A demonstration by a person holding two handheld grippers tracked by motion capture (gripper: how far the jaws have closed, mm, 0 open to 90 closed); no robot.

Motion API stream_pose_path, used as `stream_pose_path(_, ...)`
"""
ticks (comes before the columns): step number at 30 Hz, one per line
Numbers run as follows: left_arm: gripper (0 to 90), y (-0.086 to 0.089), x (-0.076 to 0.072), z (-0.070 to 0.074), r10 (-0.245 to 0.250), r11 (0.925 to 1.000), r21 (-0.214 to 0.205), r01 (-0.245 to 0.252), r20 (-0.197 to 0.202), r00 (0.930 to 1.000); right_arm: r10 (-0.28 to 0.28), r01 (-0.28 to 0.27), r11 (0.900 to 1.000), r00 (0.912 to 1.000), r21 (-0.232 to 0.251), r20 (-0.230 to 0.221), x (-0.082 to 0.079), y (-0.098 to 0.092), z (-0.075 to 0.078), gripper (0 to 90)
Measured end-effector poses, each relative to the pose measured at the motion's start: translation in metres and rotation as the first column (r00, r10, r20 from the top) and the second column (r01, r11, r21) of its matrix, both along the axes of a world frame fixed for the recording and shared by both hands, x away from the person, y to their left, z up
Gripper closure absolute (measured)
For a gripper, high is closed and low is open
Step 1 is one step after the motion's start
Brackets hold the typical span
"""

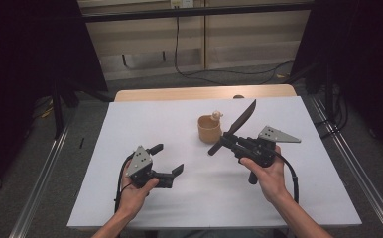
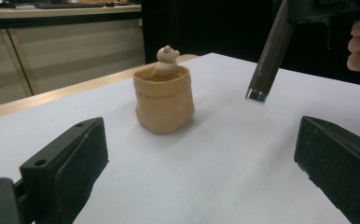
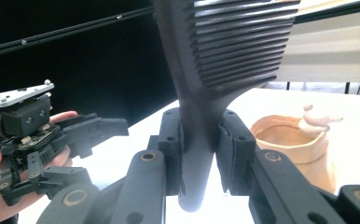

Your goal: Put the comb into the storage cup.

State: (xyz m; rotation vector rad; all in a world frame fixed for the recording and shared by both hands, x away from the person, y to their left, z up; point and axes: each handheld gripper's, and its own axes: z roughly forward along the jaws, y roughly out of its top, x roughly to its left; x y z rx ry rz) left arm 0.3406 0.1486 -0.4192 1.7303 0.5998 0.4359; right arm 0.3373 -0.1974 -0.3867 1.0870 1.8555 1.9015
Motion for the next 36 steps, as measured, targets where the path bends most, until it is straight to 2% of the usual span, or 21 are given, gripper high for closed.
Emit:
stream_pose_path(4, 3.6, 0.008, -0.002, -0.001, 0.018, 0.9997, -0.018, -0.018, -0.005, 0.9998, -0.009, 0.009, 0.9999, 0.9998, -0.01, 0.015, 0.003, -0.002, 0.003, 73.2)
stream_pose_path(6, 3.3, 0.011, -0.005, 0.001, 0.031, 0.9995, -0.012, -0.03, 0.019, 0.9994, -0.009, 0.01, 0.9998, 0.9998, -0.02, 0.019, 0.005, -0.003, 0.003, 73.2)
stream_pose_path(10, 3.4, 0.017, -0.008, 0.002, 0.049, 0.9985, -0.024, -0.049, 0.031, 0.9983, -0.011, 0.011, 0.9996, 0.9996, -0.025, 0.026, 0.007, -0.003, 0.004, 73.2)
stream_pose_path(13, 3.3, 0.022, -0.009, -0.001, 0.066, 0.9977, -0.016, -0.066, 0.03, 0.9974, -0.013, 0.015, 0.9991, 0.9991, -0.04, 0.04, 0.007, -0.002, 0.006, 73.2)
stream_pose_path(15, 3.2, 0.024, -0.011, -0.003, 0.088, 0.9961, 0.008, -0.088, 0.043, 0.9952, -0.017, 0.019, 0.9989, 0.9986, -0.043, 0.049, 0.008, -0.002, 0.008, 73.2)
stream_pose_path(17, 2.8, 0.025, -0.013, -0.006, 0.088, 0.9961, 0.008, -0.088, 0.033, 0.9956, -0.019, 0.022, 0.9988, 0.9982, -0.043, 0.056, 0.01, -0.003, 0.009, 73.2)
stream_pose_path(19, 2.8, 0.026, -0.015, -0.008, 0.096, 0.9952, 0.015, -0.097, 0.044, 0.9944, -0.024, 0.027, 0.9987, 0.9979, -0.044, 0.06, 0.012, -0.003, 0.01, 73.2)
stream_pose_path(22, 2.7, 0.031, -0.016, -0.008, 0.106, 0.9943, -0.01, -0.106, 0.016, 0.9942, -0.034, 0.037, 0.9979, 0.9971, -0.053, 0.068, 0.015, -0.003, 0.011, 73.2)
stream_pose_path(24, 2.8, 0.034, -0.018, -0.008, 0.126, 0.992, -0.015, -0.125, 0.021, 0.9918, -0.036, 0.04, 0.9978, 0.9969, -0.053, 0.071, 0.016, -0.003, 0.012, 73.2)
stream_pose_path(25, 2.7, 0.035, -0.019, -0.008, 0.121, 0.9926, -0.013, -0.121, 0.019, 0.9924, -0.036, 0.04, 0.9979, 0.9969, -0.051, 0.07, 0.016, -0.003, 0.012, 73.2)
stream_pose_path(26, 2.8, 0.037, -0.02, -0.009, 0.114, 0.9932, -0.024, -0.114, -0.001, 0.9935, -0.037, 0.041, 0.9978, 0.9965, -0.052, 0.075, 0.017, -0.003, 0.013, 73.2)
stream_pose_path(28, 3.0, 0.041, -0.023, -0.011, 0.141, 0.99, -0.016, -0.14, 0.018, 0.9899, -0.04, 0.045, 0.9975, 0.996, -0.055, 0.08, 0.018, -0.003, 0.014, 73.2)
stream_pose_path(29, 3.0, 0.043, -0.023, -0.011, 0.139, 0.9903, -0.008, -0.139, 0.024, 0.99, -0.041, 0.046, 0.9972, 0.9959, -0.06, 0.08, 0.018, -0.002, 0.015, 73.2)
stream_pose_path(32, 3.0, 0.051, -0.023, -0.011, 0.172, 0.9851, -0.019, -0.171, 0.029, 0.9847, -0.046, 0.051, 0.9968, 0.9952, -0.062, 0.086, 0.021, -0.002, 0.017, 73.2)
stream_pose_path(36, 3.0, 0.059, -0.024, -0.014, 0.187, 0.9823, -0.016, -0.186, 0.028, 0.982, -0.048, 0.055, 0.9958, 0.9939, -0.074, 0.1, 0.025, -0.001, 0.02, 73.2)
